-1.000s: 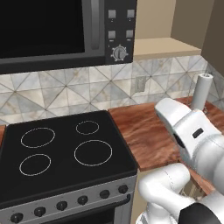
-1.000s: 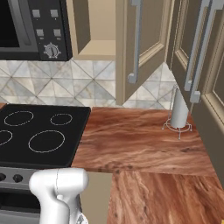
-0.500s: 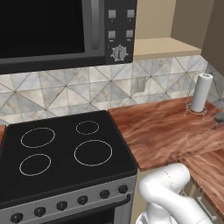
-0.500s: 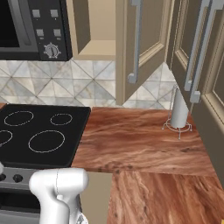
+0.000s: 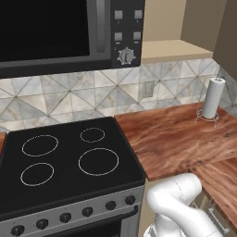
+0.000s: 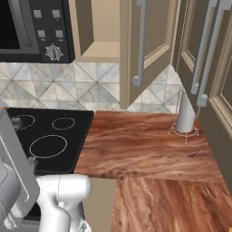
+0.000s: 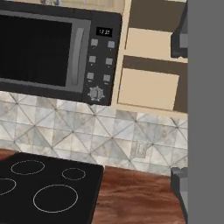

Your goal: Close all open cabinet doors.

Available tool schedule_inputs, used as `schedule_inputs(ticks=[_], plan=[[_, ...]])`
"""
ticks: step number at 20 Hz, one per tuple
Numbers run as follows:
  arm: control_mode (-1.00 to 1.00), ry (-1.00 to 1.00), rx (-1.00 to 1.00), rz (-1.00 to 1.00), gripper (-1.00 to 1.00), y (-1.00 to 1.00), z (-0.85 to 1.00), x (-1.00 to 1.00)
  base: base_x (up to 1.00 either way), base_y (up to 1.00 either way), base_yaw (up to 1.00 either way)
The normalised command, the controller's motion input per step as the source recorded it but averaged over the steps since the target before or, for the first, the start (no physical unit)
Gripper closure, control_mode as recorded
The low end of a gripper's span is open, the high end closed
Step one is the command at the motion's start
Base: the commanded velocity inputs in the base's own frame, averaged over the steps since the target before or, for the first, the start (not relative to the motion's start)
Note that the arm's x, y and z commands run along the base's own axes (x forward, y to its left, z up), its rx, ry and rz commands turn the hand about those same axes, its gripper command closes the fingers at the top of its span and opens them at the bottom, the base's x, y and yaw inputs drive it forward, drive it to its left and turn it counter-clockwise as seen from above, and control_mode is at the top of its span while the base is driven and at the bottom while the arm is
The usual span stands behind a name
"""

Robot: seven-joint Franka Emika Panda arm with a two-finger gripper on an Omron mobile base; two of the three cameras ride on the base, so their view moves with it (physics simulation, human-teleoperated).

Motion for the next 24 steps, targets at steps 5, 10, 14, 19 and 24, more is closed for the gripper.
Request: schedule_inputs(ticks=[5,10,14,19,24], plan=[[-1.00,-0.03,0.28,-0.05,-1.00,-0.53,0.03,0.00,0.00,0.00,0.00],[-1.00,-0.01,0.13,-0.10,-1.00,-0.26,-0.02,0.23,0.00,0.00,0.00],[-1.00,0.05,0.00,-0.11,-1.00,-0.03,-0.04,0.49,0.00,0.00,0.00],[-1.00,0.00,0.00,-0.02,-1.00,-0.24,-0.02,0.45,0.00,0.00,0.00],[-1.00,-0.04,0.00,0.01,-1.00,-0.34,-0.06,0.04,0.00,0.00,0.00]])
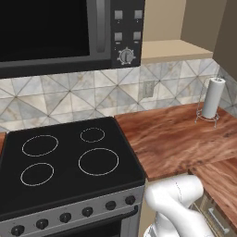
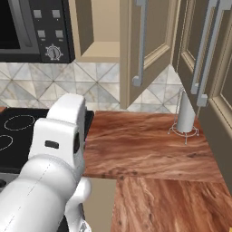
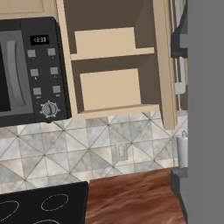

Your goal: Close all open cabinet doors.

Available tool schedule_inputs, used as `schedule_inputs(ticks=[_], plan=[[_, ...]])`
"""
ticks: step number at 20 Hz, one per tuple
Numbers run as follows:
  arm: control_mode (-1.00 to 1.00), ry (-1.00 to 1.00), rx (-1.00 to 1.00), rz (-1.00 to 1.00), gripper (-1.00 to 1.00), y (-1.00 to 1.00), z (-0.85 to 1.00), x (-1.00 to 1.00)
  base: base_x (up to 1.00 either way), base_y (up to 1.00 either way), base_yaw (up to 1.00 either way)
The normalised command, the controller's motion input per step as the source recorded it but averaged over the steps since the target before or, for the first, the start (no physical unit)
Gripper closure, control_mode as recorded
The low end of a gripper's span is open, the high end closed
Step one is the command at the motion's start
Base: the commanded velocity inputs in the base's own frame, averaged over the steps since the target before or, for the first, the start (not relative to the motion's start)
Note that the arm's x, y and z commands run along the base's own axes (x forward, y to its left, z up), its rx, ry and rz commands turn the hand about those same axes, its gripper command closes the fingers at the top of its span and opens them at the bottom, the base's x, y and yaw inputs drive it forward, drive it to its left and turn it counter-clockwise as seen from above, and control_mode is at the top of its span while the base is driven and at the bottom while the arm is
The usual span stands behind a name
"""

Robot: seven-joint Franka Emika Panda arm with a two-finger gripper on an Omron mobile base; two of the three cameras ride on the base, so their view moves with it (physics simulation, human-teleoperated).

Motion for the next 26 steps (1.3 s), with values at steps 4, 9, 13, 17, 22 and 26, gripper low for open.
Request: schedule_inputs(ticks=[4,9,13,17,22,26], plan=[[-1.00,-0.05,0.00,0.02,-1.00,-0.29,-0.05,0.05,0.00,0.00,0.00],[-1.00,0.00,0.00,0.00,-1.00,-0.17,0.00,0.42,0.00,0.00,0.00],[-1.00,0.00,0.00,0.01,-1.00,-0.14,0.00,0.46,0.00,0.00,0.00],[-1.00,0.00,0.00,0.02,-1.00,-0.10,0.00,0.37,0.00,0.00,0.00],[-1.00,0.00,0.00,0.03,-1.00,-0.06,0.00,0.40,0.00,0.00,0.00],[-1.00,0.00,0.00,0.03,-1.00,-0.05,0.00,0.42,0.00,0.00,0.00]])
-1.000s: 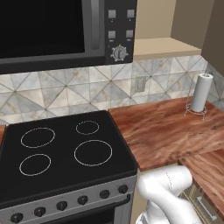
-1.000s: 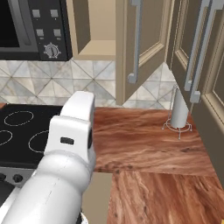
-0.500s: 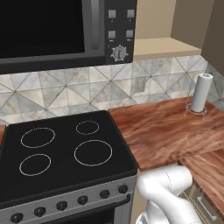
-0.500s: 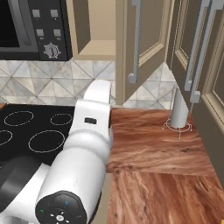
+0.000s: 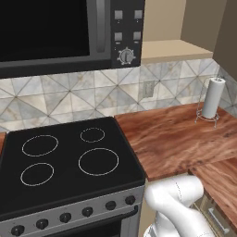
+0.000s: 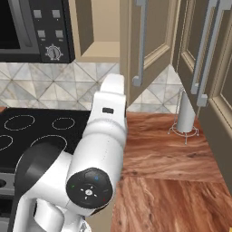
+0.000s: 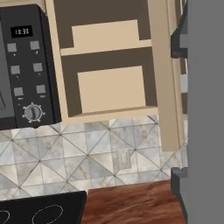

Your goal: Close all open cabinet doors.

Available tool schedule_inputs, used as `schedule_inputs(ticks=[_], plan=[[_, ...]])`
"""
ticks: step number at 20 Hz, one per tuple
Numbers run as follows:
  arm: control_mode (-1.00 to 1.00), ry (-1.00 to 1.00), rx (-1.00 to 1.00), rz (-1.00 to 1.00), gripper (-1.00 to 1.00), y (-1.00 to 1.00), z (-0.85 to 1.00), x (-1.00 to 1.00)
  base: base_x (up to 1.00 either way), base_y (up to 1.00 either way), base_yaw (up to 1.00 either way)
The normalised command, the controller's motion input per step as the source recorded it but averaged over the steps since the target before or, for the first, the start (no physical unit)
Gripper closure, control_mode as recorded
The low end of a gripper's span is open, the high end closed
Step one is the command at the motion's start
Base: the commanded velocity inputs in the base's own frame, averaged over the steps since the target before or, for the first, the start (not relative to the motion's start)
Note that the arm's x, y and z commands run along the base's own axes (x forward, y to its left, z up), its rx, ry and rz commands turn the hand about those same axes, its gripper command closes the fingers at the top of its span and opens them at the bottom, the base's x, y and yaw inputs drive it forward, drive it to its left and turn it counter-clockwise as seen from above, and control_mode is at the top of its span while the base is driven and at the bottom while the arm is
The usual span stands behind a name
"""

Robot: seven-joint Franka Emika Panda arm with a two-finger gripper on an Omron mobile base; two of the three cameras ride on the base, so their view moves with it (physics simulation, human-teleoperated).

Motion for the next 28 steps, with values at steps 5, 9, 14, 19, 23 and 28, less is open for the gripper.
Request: schedule_inputs(ticks=[5,9,14,19,23,28], plan=[[-1.00,0.00,0.00,0.05,-1.00,-0.14,0.00,0.19,0.00,0.00,0.00],[-1.00,0.00,0.00,0.08,-1.00,-0.23,-0.04,0.00,0.00,0.00,0.00],[-1.00,0.00,0.00,0.09,-1.00,-0.25,-0.06,0.05,0.00,0.00,0.00],[-1.00,0.00,0.00,0.10,-1.00,-0.26,-0.07,0.20,0.00,0.00,0.00],[-1.00,0.00,0.00,0.10,-1.00,-0.12,-0.06,0.30,0.00,0.00,0.00],[-1.00,0.00,0.00,0.08,-1.00,0.02,-0.01,0.37,0.00,0.00,0.00]])
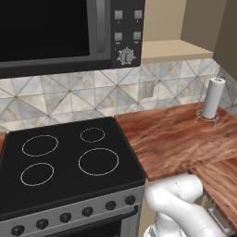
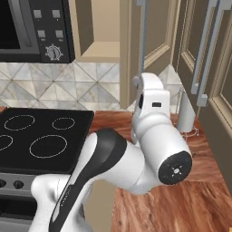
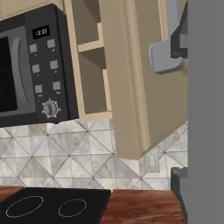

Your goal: Close all open cabinet doors.

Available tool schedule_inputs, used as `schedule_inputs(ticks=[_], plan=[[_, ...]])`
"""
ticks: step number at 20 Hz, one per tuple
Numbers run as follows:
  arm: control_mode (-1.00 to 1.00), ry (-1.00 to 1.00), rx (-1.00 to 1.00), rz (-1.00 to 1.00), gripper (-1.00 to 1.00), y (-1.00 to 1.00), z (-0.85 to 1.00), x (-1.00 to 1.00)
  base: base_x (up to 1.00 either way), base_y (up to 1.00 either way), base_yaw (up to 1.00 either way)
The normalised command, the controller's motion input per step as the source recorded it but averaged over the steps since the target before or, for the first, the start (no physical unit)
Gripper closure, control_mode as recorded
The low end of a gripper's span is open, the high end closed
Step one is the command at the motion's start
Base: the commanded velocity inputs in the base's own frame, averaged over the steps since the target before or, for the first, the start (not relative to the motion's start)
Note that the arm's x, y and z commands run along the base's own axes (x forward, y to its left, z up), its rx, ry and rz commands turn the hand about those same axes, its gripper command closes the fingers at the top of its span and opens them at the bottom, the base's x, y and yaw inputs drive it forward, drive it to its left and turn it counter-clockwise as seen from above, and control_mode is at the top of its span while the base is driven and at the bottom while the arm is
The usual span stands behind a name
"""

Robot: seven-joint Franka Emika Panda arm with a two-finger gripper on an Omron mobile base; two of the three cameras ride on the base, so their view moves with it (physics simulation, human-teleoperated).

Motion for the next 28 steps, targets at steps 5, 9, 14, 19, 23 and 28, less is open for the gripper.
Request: schedule_inputs(ticks=[5,9,14,19,23,28], plan=[[-1.00,0.00,0.00,0.04,-1.00,0.12,0.00,0.53,0.00,0.00,0.00],[-1.00,0.00,0.00,0.01,-1.00,0.22,0.00,0.61,0.00,0.00,0.00],[-1.00,0.00,0.00,0.00,-1.00,0.39,0.00,0.59,0.00,0.00,0.00],[-1.00,0.00,0.00,0.00,-1.00,0.54,0.00,0.55,0.00,0.00,0.00],[-1.00,0.00,0.00,0.00,-1.00,0.53,0.00,0.65,0.00,0.00,0.00],[-1.00,0.00,0.00,0.00,-1.00,0.46,0.00,0.74,0.00,0.00,0.00]])
